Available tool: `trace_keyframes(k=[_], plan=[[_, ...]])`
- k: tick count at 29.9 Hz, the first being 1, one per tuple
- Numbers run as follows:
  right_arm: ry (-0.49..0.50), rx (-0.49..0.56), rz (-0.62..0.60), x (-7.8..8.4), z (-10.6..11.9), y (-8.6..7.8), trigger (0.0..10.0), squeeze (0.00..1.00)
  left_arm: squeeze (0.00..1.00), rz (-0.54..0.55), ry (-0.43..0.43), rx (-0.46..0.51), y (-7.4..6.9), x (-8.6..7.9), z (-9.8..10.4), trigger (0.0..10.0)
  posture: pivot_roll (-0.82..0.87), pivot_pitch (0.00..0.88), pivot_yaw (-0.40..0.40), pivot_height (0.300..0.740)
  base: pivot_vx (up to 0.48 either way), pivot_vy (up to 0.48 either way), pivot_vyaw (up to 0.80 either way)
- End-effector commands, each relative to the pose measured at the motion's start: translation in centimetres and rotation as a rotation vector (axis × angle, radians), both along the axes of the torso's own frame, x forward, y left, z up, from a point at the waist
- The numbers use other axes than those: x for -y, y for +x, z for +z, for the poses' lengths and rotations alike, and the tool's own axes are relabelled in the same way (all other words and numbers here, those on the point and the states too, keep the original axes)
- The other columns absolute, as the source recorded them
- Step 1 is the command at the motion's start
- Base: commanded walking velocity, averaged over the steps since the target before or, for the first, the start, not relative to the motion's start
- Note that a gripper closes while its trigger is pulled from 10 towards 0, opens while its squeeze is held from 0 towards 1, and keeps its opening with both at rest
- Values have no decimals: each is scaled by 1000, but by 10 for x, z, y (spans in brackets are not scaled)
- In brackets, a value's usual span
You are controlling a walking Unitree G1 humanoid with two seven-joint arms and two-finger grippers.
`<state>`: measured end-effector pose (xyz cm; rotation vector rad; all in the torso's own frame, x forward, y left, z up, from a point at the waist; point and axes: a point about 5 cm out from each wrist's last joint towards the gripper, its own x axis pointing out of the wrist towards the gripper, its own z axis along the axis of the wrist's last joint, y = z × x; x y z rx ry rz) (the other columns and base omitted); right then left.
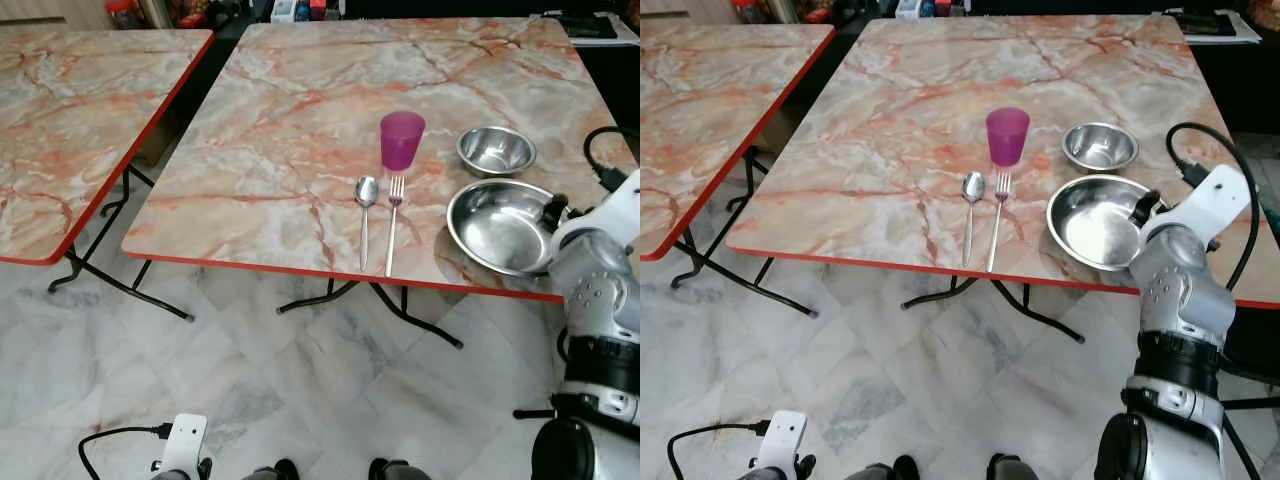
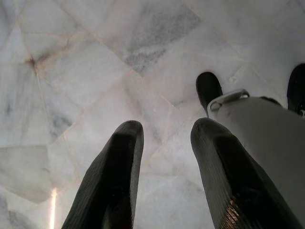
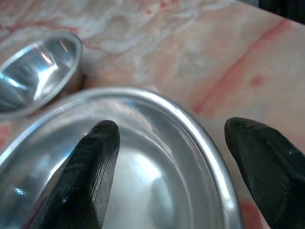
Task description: Setting the table
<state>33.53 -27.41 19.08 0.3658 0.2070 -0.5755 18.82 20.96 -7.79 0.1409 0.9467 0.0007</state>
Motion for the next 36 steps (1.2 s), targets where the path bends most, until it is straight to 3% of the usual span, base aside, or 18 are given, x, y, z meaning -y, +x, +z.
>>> trace_keyframes(k=[1, 12, 21, 36], plan=[[-2, 7, 1, -1, 3, -3, 10000, 0, 0, 0, 13, -46, -13, -7, -5, 10000, -154, 159, 73, 740, 0, 0, 0], [16, -11, -12, 0, 0, -11, 10000, 0, 0, -6, 12, -33, -7, -4, -3, 10000, -151, 175, 72, 740, 0, 0, 0], [70, -19, -5, -7, -10, -7, 10000, 0, 0, -7, 24, -31, -6, -4, -3, 10000, -141, 181, 70, 740, 0, 0, 0], [75, -26, -13, -9, -12, -7, 10000, 0, 0, -1, 20, -24, -4, -3, -2, 10000, -136, 188, 71, 740, 0, 0, 0]])
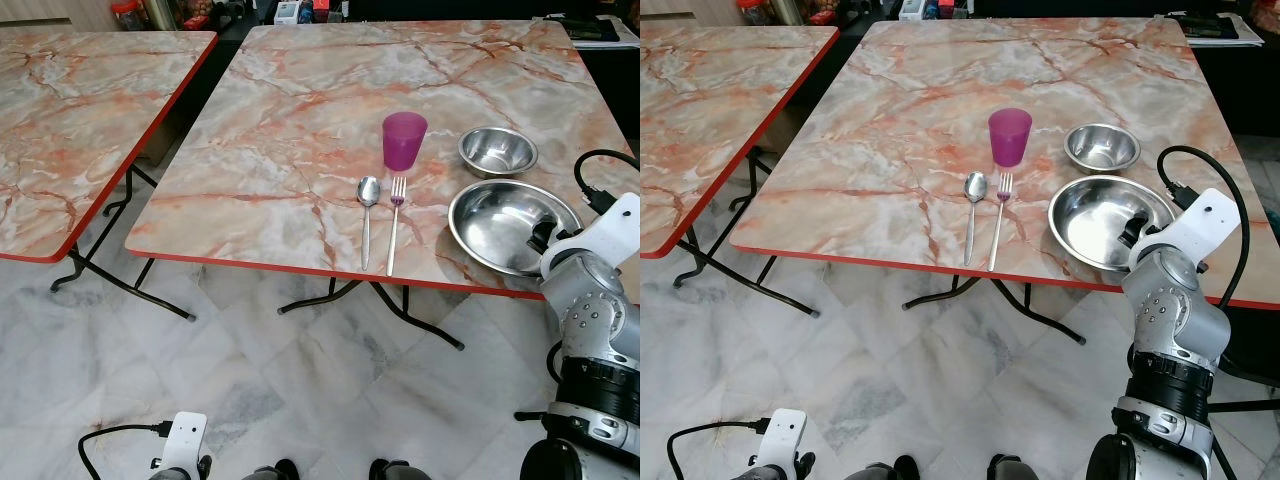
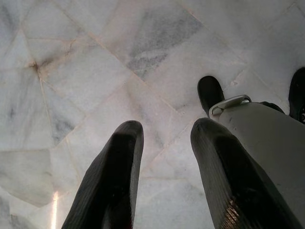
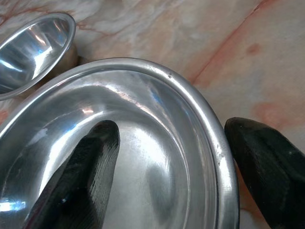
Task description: Setting the table
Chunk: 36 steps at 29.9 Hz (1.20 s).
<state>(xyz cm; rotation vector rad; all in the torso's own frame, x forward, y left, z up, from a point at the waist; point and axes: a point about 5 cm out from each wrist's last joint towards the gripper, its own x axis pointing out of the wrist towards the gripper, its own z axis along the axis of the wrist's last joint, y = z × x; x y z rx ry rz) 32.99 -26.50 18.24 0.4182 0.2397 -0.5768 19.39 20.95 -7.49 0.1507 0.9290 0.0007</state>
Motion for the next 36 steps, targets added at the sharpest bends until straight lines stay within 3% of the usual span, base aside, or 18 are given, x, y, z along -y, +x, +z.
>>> trace_keyframes(k=[1, 13, 14, 15, 36], plan=[[19, -17, -13, 1, -6, -1, 10000, 0, 0, 7, 12, -41, -10, -3, -5, 10000, -135, 191, 72, 740, 0, 0, 0], [47, -43, -39, 2, -18, 0, 10000, 0, 0, 17, 13, -37, -10, -4, -5, 10000, -127, 202, 72, 740, 0, 0, 0], [52, -38, -41, 2, -18, 0, 4588, 0, 0, 17, 13, -36, -10, -4, -4, 10000, -126, 202, 72, 740, 0, 0, 0], [59, -29, -40, 1, -17, 1, 0, 0, 0, 18, 14, -36, -10, -5, -4, 10000, -126, 202, 72, 740, 0, 0, 0], [90, 9, -49, 0, -14, 5, 0, 0, 0, 20, 9, -33, -9, -4, -4, 10000, -123, 198, 71, 740, 0, 0, 0]])
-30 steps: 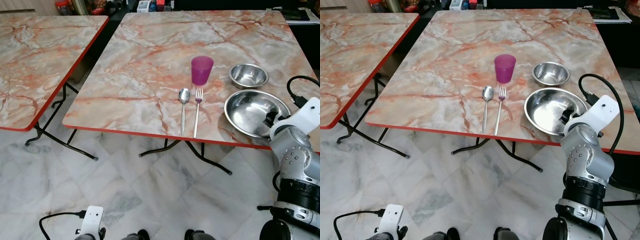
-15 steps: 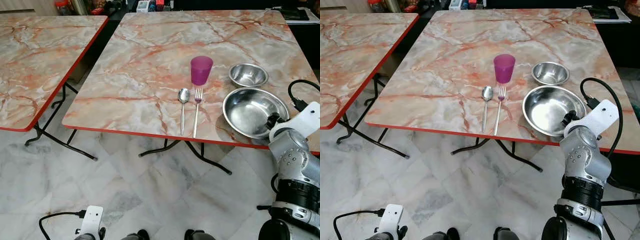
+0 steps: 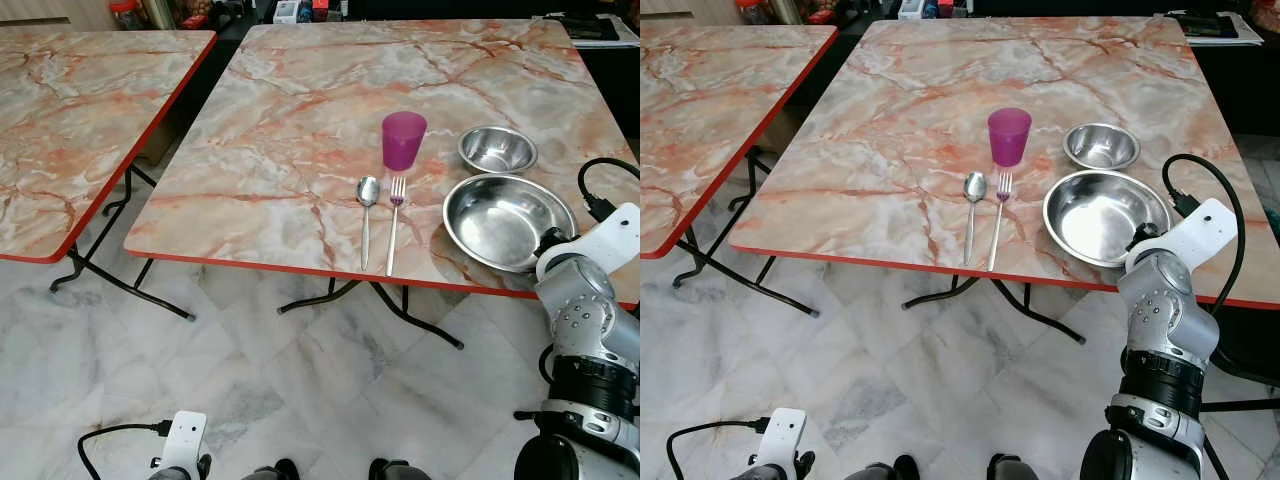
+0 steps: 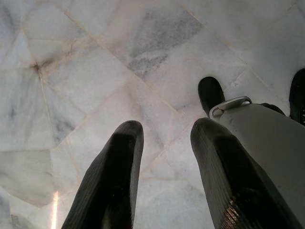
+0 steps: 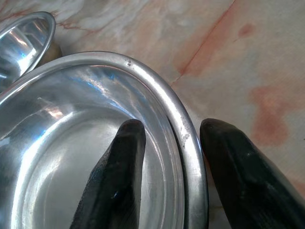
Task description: Setting the table
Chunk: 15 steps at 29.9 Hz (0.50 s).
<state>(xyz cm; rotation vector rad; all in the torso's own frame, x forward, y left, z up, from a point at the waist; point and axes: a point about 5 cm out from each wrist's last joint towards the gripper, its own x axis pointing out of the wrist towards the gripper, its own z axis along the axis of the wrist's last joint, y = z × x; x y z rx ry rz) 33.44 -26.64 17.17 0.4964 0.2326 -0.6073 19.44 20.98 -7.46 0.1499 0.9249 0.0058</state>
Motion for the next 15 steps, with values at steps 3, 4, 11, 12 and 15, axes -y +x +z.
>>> trace_keyframes(k=[3, 4, 11, 12, 15], plan=[[26, -7, -5, -2, -3, 1, 0, 0, 0, 15, 5, -38, -9, -3, -5, 10000, -123, 198, 71, 740, 0, 0, 0], [28, -6, -5, -2, -3, 1, 0, 0, 0, 15, 5, -38, -10, -3, -5, 10000, -125, 197, 71, 740, 0, 0, 0], [55, 10, 6, -2, -1, 2, 0, 0, 0, 17, 3, -36, -10, -3, -5, 10000, -122, 194, 71, 740, 0, 0, 0], [58, 13, 8, -2, 0, 2, 0, 0, 0, 17, 3, -36, -9, -3, -5, 10000, -122, 194, 71, 740, 0, 0, 0], [71, 22, 18, -2, 1, 2, 0, 0, 0, 18, -2, -33, -9, -3, -4, 10000, -126, 192, 71, 740, 0, 0, 0]])
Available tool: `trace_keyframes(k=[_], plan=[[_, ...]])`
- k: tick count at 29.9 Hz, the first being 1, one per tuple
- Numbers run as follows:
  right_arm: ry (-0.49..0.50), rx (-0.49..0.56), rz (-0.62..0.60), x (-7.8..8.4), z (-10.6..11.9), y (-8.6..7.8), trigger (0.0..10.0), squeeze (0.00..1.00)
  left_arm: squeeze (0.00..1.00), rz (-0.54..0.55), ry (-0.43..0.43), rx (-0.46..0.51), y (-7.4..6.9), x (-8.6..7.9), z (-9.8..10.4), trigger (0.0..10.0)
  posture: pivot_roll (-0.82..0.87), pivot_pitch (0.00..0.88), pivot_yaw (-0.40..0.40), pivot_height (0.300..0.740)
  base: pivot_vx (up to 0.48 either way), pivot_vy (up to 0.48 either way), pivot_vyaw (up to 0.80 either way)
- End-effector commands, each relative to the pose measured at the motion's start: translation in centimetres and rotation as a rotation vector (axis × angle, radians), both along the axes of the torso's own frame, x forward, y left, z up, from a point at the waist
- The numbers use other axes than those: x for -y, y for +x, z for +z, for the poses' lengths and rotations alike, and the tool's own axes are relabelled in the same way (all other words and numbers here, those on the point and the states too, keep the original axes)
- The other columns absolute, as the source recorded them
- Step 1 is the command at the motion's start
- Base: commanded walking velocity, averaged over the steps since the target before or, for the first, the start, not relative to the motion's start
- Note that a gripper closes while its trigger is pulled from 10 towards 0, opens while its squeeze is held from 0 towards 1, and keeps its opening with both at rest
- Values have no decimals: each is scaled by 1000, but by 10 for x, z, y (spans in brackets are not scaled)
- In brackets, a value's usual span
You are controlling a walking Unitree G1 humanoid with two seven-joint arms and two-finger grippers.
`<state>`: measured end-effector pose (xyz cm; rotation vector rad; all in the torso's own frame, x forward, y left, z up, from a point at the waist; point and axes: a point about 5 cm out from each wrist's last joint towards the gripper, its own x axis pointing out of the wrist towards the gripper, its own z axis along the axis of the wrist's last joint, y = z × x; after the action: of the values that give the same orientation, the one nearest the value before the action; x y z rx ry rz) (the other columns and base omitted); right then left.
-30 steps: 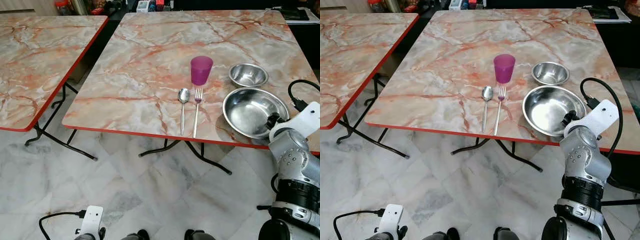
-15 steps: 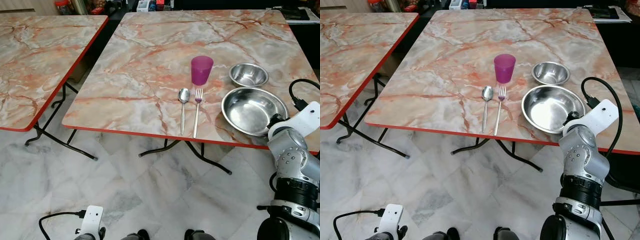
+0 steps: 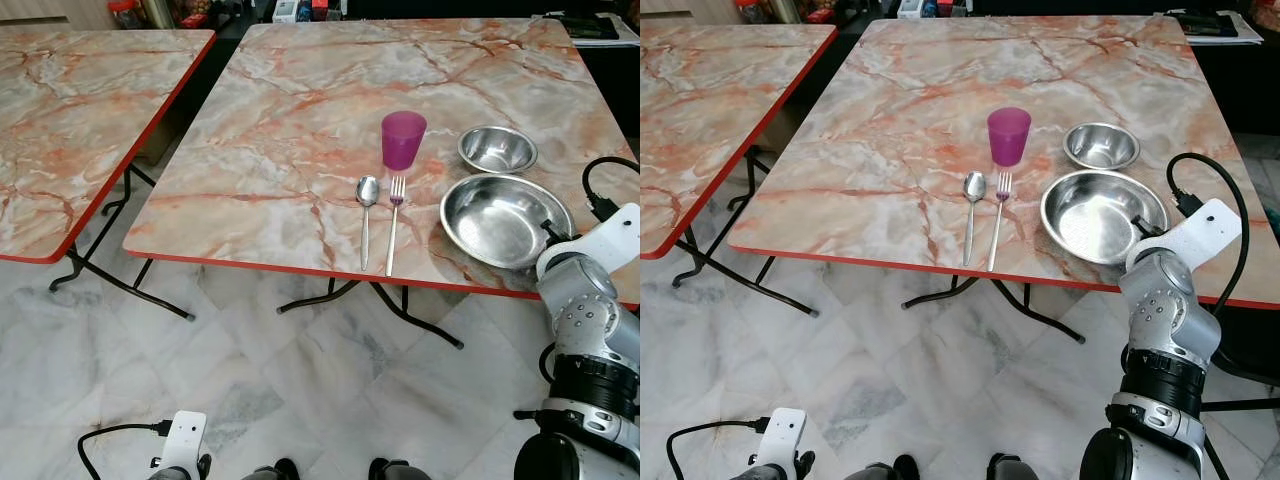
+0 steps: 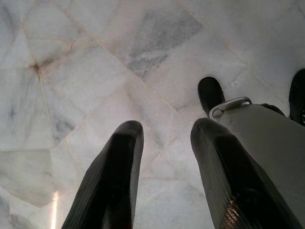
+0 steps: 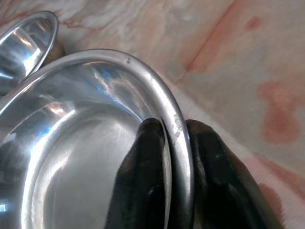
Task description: Setting the table
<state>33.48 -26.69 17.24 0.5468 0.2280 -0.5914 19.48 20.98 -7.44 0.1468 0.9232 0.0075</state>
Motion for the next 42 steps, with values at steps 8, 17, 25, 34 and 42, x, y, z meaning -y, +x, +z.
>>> trace_keyframes(k=[8, 17, 25, 34, 42], plan=[[39, 26, 35, -3, 7, 0, 0, 0, 0, 14, -7, -32, -9, -2, -4, 10000, -131, 191, 72, 740, 0, 0, 0], [55, 73, 91, -8, 18, -2, 0, 0, 0, 19, -10, -28, -8, -4, -3, 10000, -129, 190, 74, 740, 0, 0, 0], [12, 217, 152, -16, 70, -1, 0, 0, 0, 18, -13, -25, -8, -6, -3, 10000, -134, 190, 80, 740, 0, 0, 0], [8, 412, 206, -25, 113, -2, 10000, 0, 0, 25, -13, -15, -7, -7, -2, 10000, -134, 190, 80, 740, 0, 0, 0], [-533, 408, 211, -33, 91, -3, 10000, 0, 0, 52, 63, 28, -3, -15, 2, 10000, -146, 181, 97, 740, 0, 0, 0]])
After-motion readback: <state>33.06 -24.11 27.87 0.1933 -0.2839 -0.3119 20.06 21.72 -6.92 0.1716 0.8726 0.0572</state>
